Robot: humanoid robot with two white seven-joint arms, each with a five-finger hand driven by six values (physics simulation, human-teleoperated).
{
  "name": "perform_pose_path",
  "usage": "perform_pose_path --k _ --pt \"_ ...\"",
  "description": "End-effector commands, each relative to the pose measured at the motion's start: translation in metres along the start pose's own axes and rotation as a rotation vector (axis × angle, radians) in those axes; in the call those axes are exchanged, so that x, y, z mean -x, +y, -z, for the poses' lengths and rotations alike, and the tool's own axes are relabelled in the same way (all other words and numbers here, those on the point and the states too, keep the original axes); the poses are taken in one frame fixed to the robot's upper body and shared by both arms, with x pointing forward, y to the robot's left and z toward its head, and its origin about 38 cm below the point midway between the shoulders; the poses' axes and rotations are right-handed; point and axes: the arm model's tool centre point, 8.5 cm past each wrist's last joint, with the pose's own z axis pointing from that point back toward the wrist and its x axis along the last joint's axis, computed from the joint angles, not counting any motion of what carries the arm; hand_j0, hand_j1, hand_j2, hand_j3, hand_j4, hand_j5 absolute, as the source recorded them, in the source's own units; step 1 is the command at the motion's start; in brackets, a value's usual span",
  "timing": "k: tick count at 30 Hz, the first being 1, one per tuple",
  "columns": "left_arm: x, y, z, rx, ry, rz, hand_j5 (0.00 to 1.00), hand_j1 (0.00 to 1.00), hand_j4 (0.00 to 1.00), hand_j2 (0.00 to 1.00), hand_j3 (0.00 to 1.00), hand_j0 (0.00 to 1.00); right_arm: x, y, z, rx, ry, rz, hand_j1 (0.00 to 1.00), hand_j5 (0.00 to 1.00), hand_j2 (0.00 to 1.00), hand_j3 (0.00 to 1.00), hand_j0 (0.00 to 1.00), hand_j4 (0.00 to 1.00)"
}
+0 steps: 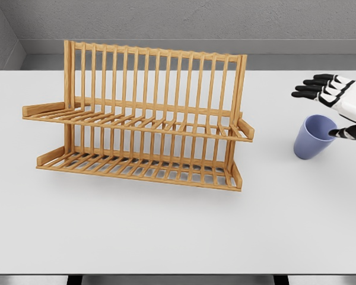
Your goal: Right arm put cup on second shelf
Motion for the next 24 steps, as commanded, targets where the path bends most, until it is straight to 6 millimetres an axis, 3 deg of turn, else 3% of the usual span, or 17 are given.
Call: perform_pose_path --k 1,5,9,11,14,17,20,24 --pt "0.0 0.0 0.0 0.0 0.0 0.0 1.0 1.0 1.0 1.0 1.0 1.0 -0.001 -0.001 0.001 0.002 -0.005 0.004 1.0 1.0 1.0 1.0 1.0 1.0" --pt "0.0 0.0 0.0 0.0 0.0 0.0 1.0 1.0 1.0 1.0 1.0 1.0 0.005 -0.013 -0.011 -0.038 0.016 -0.03 1.0 1.0 1.0 1.0 1.0 1.0" --pt "0.0 0.0 0.0 0.0 0.0 0.001 1.0 1.0 1.0 1.0 1.0 1.0 0.013 -0.003 -0.025 -0.159 0.053 -0.04 1.0 1.0 1.0 1.0 1.0 1.0" --pt "0.0 0.0 0.0 0.0 0.0 0.0 1.0 1.0 1.0 1.0 1.0 1.0 0.032 0.0 -0.04 -0.313 0.127 -0.035 1.0 1.0 1.0 1.0 1.0 1.0" --pt "0.0 0.0 0.0 0.0 0.0 0.001 1.0 1.0 1.0 1.0 1.0 1.0 0.034 0.007 -0.046 -0.452 0.142 -0.026 1.0 1.0 1.0 1.0 1.0 1.0" --pt "0.0 0.0 0.0 0.0 0.0 0.001 1.0 1.0 1.0 1.0 1.0 1.0 0.059 0.012 -0.059 -0.42 0.225 0.027 1.0 1.0 1.0 1.0 1.0 1.0" --pt "0.0 0.0 0.0 0.0 0.0 0.0 1.0 1.0 1.0 1.0 1.0 1.0 0.064 0.015 -0.057 -0.43 0.233 0.03 1.0 1.0 1.0 1.0 1.0 1.0" --pt "0.0 0.0 0.0 0.0 0.0 0.0 1.0 1.0 1.0 1.0 1.0 1.0 0.067 0.042 -0.007 -0.474 0.145 0.069 1.0 1.0 1.0 1.0 1.0 1.0"
